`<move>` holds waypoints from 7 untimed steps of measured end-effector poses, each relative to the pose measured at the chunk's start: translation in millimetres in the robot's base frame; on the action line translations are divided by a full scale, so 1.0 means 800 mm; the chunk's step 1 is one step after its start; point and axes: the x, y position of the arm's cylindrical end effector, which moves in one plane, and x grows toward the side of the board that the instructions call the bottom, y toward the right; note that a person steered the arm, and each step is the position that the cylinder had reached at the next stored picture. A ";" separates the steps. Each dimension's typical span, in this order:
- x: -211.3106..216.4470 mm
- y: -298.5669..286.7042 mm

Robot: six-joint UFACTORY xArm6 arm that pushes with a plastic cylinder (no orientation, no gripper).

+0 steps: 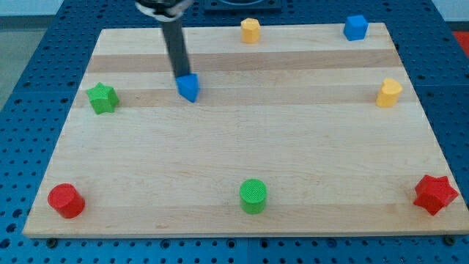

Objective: Push the hexagon into the triangle

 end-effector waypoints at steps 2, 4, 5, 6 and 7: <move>0.002 0.048; -0.141 0.072; -0.200 0.076; -0.200 0.096; -0.198 0.180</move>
